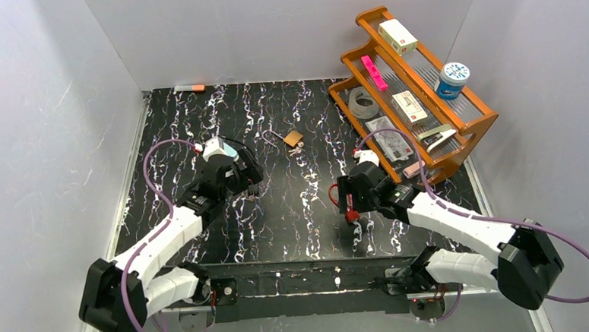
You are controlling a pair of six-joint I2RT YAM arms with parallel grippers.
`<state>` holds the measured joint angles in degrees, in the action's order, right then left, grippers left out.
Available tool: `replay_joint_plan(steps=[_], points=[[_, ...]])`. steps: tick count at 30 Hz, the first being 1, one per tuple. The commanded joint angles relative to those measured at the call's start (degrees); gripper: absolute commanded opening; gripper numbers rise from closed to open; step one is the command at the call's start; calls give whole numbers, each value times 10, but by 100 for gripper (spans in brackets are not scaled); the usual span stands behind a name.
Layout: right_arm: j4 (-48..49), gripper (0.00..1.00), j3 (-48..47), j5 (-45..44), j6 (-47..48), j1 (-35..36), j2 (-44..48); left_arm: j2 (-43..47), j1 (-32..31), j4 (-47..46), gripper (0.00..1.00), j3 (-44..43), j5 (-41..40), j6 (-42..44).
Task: Unlock with the key
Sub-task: Move the lock to the center of the board.
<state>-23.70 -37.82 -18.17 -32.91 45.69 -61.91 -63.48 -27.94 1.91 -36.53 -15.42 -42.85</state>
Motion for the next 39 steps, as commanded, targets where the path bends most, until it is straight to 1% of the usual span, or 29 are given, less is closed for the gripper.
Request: replay_joint_plan(steps=[1,3,6,8,9,11,13,15,17,19,22,24,26,27,28,30,32,35,39], points=[[-8,91,-20,40,35,-17,-38,26,2,-42,97,38,160,-3],[-12,90,-25,55,36,-17,-56,20,2,-59,95,48,199,-7],[-18,83,-34,82,41,-17,-94,10,2,-80,93,58,237,-8],[-30,74,-48,107,48,-17,-126,7,2,-90,92,63,251,-9],[-39,72,-58,115,47,-17,-142,8,2,-93,92,65,255,-9],[-53,63,-76,122,48,-17,-169,12,2,-100,92,70,258,-9],[-48,51,-86,137,52,-17,-185,18,2,-107,91,77,260,-9],[-46,44,-98,153,58,-15,-198,21,2,-107,92,77,256,-8],[-47,43,-112,165,64,-5,-208,21,2,-99,91,74,255,-3],[-50,46,-122,152,62,1,-213,20,2,-93,92,70,253,-1],[-75,63,-143,77,40,1,-218,23,2,-87,92,68,246,4],[-83,68,-155,41,38,1,-220,24,2,-82,92,66,242,7],[-73,70,-164,34,50,1,-227,24,2,-72,92,64,236,10],[-68,69,-170,33,57,1,-234,24,2,-69,92,64,232,11],[-64,63,-176,35,64,1,-243,25,2,-67,92,64,229,12],[-58,48,-189,40,78,1,-267,26,2,-66,92,66,228,13],[-55,42,-202,34,85,1,-290,26,2,-69,92,69,230,12],[-47,41,-211,34,89,1,-317,26,2,-73,92,74,233,9],[-40,44,-215,28,90,1,-341,25,2,-82,92,81,237,5]])
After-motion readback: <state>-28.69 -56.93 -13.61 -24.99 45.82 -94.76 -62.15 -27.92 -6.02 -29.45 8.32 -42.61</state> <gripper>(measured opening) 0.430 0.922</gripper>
